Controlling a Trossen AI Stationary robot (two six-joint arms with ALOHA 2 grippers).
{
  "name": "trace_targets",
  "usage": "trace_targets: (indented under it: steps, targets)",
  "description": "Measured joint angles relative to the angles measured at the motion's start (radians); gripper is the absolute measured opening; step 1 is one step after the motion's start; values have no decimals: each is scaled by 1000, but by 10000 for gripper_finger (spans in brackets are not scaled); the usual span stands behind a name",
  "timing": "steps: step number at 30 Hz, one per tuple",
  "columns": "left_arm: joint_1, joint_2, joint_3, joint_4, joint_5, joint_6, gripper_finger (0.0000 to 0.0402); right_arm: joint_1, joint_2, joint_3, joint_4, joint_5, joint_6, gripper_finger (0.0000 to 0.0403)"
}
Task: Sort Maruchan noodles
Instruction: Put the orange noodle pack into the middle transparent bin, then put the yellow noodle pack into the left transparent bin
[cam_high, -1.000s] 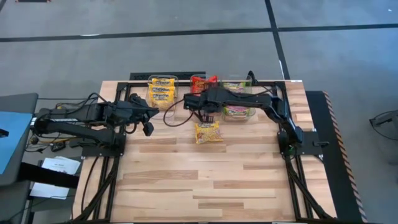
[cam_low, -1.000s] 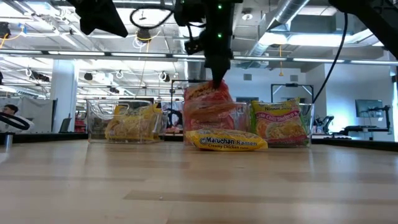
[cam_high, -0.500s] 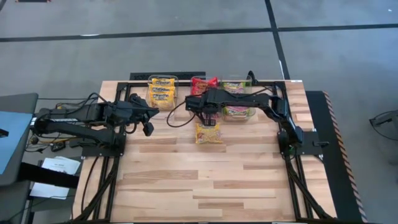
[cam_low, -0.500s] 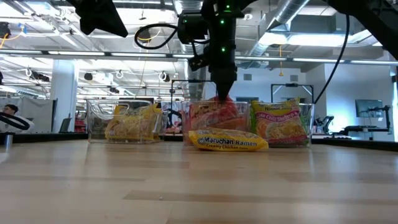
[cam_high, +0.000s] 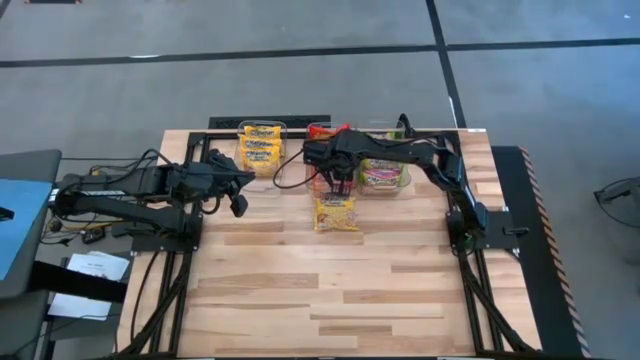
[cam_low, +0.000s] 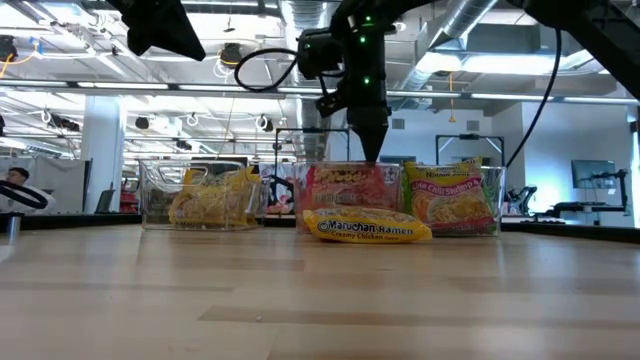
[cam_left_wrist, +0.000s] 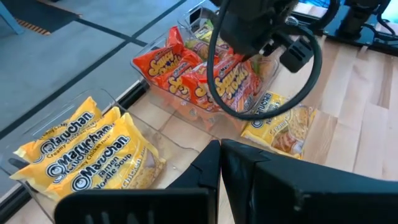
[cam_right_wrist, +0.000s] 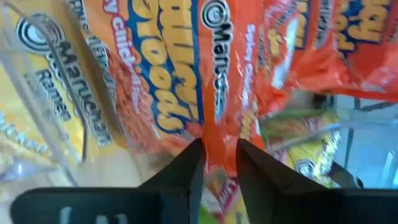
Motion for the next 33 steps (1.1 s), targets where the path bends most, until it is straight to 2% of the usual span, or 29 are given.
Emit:
trace_targets:
  steps: [8, 18, 22, 28, 33]
  targets:
    - [0, 0, 0, 11, -17, -6, 0, 6, -1, 89, -92, 0, 21, 143]
    - [0, -10, -1, 28, -54, 19, 0, 19, -1, 284, -205, -12, 62, 137]
    - [0, -24, -1, 57, -58, 49, 0, 24, -2, 384, -225, -65, 78, 137]
    - [0, -65, -1, 66, -46, 38, 0, 59, -75, 368, -226, -193, 126, 137]
    - [0, -114, -1, 63, -26, 80, 0, 101, -130, 367, -228, -221, 222, 137]
